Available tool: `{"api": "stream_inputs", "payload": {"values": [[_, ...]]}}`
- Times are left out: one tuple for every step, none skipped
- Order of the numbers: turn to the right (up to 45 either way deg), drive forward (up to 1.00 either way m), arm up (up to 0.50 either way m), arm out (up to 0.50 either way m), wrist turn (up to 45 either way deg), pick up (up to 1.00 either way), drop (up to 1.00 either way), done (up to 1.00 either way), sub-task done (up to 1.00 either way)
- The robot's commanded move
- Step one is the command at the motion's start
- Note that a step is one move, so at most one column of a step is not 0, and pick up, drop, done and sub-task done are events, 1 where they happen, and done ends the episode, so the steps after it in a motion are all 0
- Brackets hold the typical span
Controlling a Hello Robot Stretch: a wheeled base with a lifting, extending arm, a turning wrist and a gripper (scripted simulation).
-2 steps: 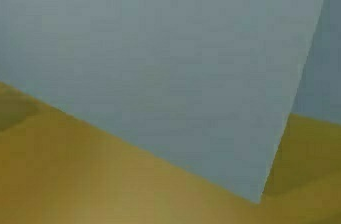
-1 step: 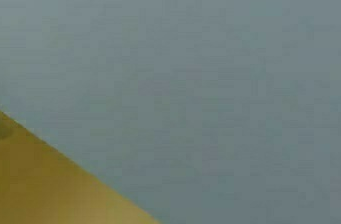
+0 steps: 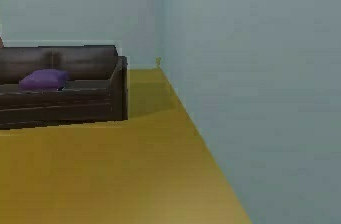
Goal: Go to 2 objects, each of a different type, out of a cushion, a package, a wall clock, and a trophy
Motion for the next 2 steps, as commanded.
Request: {"api": "stream_inputs", "payload": {"values": [[-6.0,0.00,0.00,0.00,0.0,0.00,0.00,0.00,0.00],[0.0,0.60,0.00,0.00,0.0,0.00,0.00,0.00,0.00]]}}
